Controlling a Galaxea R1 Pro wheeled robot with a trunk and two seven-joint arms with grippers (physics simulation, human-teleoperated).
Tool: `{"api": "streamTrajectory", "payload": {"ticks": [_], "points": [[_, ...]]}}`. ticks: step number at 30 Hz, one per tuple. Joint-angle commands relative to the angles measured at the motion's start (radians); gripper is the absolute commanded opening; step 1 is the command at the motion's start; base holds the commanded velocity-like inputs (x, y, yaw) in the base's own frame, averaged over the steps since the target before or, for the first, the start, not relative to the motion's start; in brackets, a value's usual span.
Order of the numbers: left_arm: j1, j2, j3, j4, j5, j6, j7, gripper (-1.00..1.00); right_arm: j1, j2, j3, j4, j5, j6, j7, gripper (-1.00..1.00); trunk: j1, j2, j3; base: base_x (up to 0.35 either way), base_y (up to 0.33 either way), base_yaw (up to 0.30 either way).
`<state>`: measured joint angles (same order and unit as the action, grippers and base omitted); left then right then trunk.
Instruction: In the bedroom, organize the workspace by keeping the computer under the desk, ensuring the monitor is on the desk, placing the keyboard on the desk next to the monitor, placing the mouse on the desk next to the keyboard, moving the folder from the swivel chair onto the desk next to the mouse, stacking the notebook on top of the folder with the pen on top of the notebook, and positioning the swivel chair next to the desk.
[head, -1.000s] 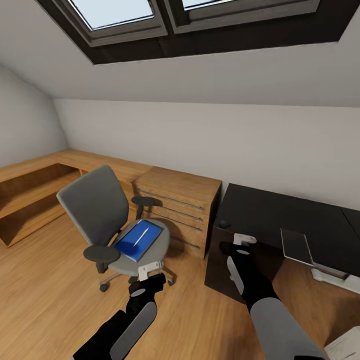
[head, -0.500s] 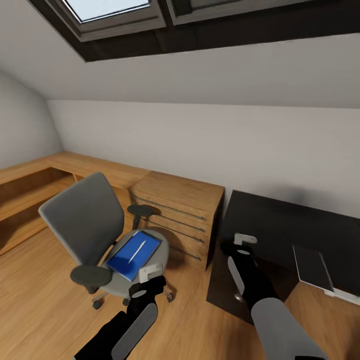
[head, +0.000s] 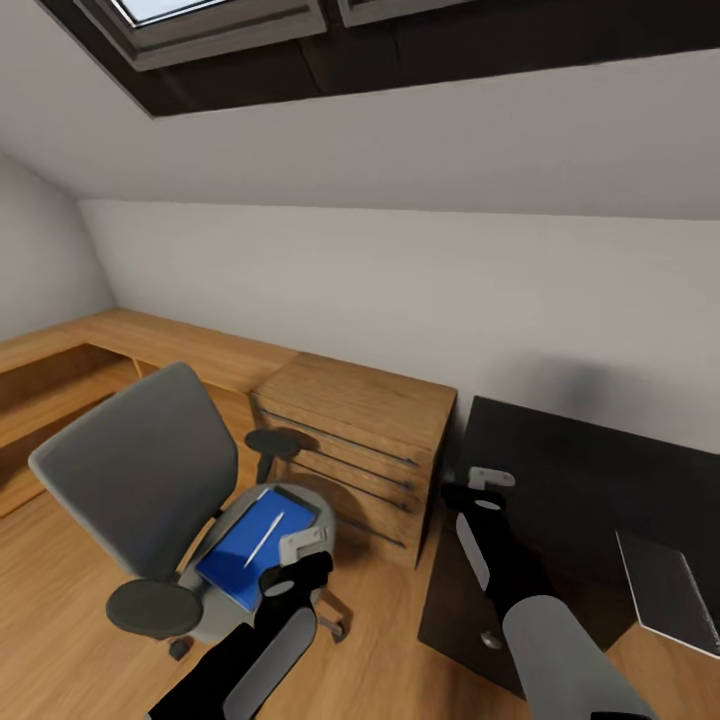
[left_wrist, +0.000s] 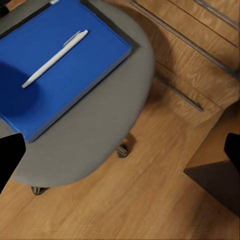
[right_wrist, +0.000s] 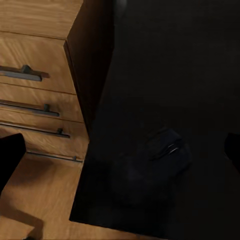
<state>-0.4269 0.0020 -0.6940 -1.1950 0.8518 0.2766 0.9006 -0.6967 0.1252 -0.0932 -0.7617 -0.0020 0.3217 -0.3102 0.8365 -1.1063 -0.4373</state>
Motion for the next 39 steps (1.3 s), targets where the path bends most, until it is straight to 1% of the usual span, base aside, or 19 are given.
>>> {"api": "streamTrajectory", "payload": {"ticks": [1,3,5,8,10,12,15,18,19,20,23,25,28,39], "points": [[-0.001,0.000,-0.007,-0.002,0.001,0.004,0.007,1.00,-0.001,0.001,-0.002,-0.001,0.000,0.005,-0.001,1.00,0.001,-0.001,-0.001,0.298,0.000,0.000],[-0.001,0.001,-0.029,-0.006,0.000,0.002,0.009,1.00,0.000,-0.001,-0.002,0.002,0.000,0.005,0.000,1.00,0.001,-0.001,-0.001,0.223,0.000,0.000],[-0.001,0.001,-0.071,-0.016,-0.001,-0.001,0.012,1.00,0.000,-0.010,-0.002,0.011,0.000,0.005,0.000,1.00,0.001,-0.001,-0.001,0.107,0.000,0.000],[-0.001,0.002,-0.100,-0.032,-0.001,-0.002,0.013,1.00,-0.001,-0.024,-0.002,0.028,-0.001,0.005,0.000,1.00,0.001,-0.001,-0.001,0.051,0.000,0.000],[-0.001,0.003,-0.108,-0.043,-0.001,-0.003,0.013,1.00,-0.001,-0.032,-0.003,0.037,-0.002,0.005,0.000,1.00,0.001,-0.001,-0.001,0.022,0.000,0.000],[-0.001,0.007,-0.116,-0.074,0.000,-0.003,0.014,1.00,-0.002,-0.048,-0.003,0.055,-0.003,0.002,0.000,1.00,0.001,-0.001,-0.001,0.011,0.000,0.000],[-0.001,0.016,-0.121,-0.098,0.002,-0.003,0.014,1.00,-0.003,-0.061,-0.003,0.075,-0.004,-0.005,0.000,1.00,0.001,-0.001,-0.001,0.005,0.000,0.000],[-0.001,0.020,-0.122,-0.106,0.002,-0.003,0.014,1.00,-0.004,-0.068,-0.003,0.100,-0.005,-0.011,0.000,1.00,0.001,-0.001,-0.001,0.002,0.000,0.000],[-0.001,0.021,-0.123,-0.109,0.002,-0.003,0.014,1.00,-0.005,-0.071,-0.003,0.123,-0.006,-0.014,0.000,1.00,0.001,-0.001,-0.001,0.001,0.000,0.000],[-0.001,0.022,-0.123,-0.112,0.002,-0.003,0.015,1.00,-0.006,-0.073,-0.003,0.152,-0.006,-0.018,0.000,1.00,0.001,-0.001,-0.001,0.006,0.000,0.000],[-0.001,0.023,-0.123,-0.115,0.003,-0.004,0.015,1.00,-0.009,-0.075,-0.003,0.196,-0.006,-0.031,0.000,1.00,0.001,-0.001,-0.001,0.067,0.000,0.000],[-0.001,0.024,-0.123,-0.116,0.003,-0.004,0.015,1.00,-0.010,-0.076,-0.004,0.212,-0.006,-0.041,0.000,1.00,0.001,-0.001,-0.001,0.196,0.000,0.000],[-0.001,0.024,-0.124,-0.117,0.004,-0.003,0.015,1.00,-0.010,-0.076,-0.005,0.225,-0.007,-0.048,0.000,1.00,0.001,-0.001,-0.001,0.215,0.000,0.000],[-0.001,0.024,-0.124,-0.117,0.007,-0.002,0.015,1.00,-0.010,-0.079,-0.006,0.229,-0.009,-0.038,-0.007,1.00,0.001,-0.001,-0.001,0.013,0.000,0.000]]}}
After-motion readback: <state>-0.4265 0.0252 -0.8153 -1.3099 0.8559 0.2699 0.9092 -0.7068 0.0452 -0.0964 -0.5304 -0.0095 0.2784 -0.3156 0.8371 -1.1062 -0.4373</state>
